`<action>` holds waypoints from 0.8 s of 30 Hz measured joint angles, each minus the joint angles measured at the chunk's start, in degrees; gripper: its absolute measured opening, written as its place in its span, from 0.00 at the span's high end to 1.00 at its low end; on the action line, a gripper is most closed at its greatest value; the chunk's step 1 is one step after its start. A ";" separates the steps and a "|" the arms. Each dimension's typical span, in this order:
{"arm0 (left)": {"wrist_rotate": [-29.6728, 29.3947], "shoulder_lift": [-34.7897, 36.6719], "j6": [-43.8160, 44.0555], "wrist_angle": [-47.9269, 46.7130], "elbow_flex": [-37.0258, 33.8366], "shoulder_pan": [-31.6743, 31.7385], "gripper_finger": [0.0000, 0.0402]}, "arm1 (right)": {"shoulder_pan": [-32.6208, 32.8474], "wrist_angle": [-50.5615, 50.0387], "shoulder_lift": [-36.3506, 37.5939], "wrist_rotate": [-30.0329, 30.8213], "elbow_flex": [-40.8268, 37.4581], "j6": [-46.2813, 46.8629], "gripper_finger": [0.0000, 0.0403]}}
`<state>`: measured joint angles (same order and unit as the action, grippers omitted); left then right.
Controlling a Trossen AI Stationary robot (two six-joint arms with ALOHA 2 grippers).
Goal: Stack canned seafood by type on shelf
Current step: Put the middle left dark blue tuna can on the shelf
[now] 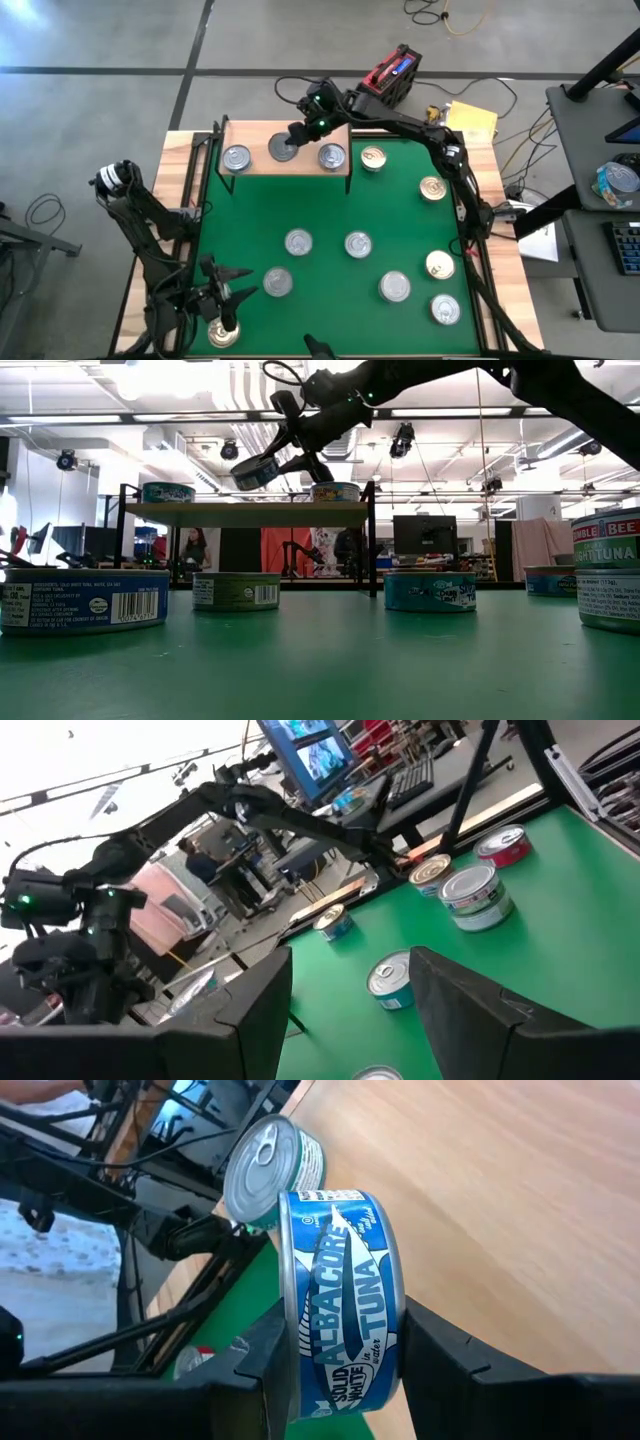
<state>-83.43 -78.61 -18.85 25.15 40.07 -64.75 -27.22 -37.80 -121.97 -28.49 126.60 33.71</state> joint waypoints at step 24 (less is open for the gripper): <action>-6.63 -0.04 0.34 -1.03 -0.46 -0.02 0.53 | 0.07 -0.20 0.04 2.28 -4.21 -2.27 0.67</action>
<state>-90.06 -78.65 -18.52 24.12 39.62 -64.77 -27.16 -38.00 -121.94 -26.21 122.39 31.44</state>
